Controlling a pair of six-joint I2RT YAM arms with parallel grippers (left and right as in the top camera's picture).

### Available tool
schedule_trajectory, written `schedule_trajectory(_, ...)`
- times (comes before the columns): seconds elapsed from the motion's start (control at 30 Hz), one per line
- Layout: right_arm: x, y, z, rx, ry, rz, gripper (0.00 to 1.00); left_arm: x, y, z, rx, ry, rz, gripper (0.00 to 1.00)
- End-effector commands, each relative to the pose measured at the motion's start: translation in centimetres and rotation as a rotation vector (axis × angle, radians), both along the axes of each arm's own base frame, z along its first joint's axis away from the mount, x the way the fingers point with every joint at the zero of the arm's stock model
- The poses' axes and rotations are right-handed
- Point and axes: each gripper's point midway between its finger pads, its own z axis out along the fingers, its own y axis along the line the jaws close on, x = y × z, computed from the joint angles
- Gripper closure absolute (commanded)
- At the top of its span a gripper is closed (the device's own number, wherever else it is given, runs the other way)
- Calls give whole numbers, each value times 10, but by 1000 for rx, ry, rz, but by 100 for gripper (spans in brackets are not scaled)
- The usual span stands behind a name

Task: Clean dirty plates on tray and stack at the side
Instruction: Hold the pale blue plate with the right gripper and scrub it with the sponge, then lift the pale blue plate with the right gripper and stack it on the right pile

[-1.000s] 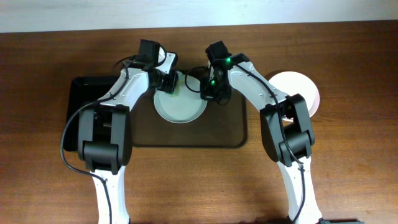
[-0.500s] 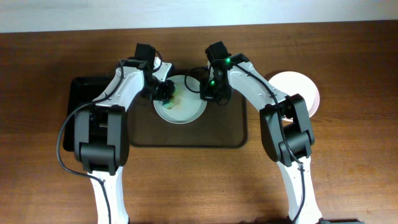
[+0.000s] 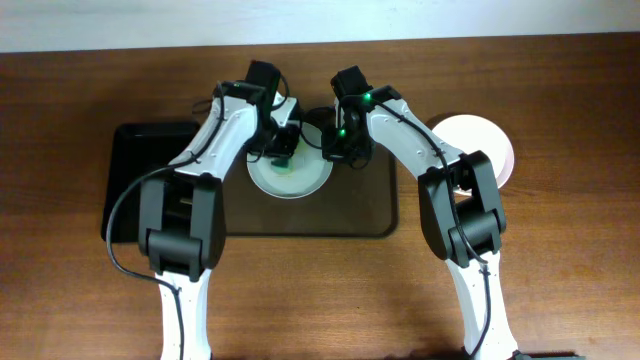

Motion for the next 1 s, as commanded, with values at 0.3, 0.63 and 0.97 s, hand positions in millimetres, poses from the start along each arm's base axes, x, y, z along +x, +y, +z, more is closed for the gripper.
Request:
schedule_trajectory(0.3, 1, 14, 1, 394, 37, 72, 96, 10, 16, 51, -289, 24, -44, 99)
schedule_trajectory(0.63, 1, 14, 0, 383, 38, 68, 96, 1, -17, 9, -138, 110, 84, 99)
schedule_trajectory(0.97, -1, 8, -6, 339, 51, 47, 96, 20, 104, -18, 553, -60, 248, 99)
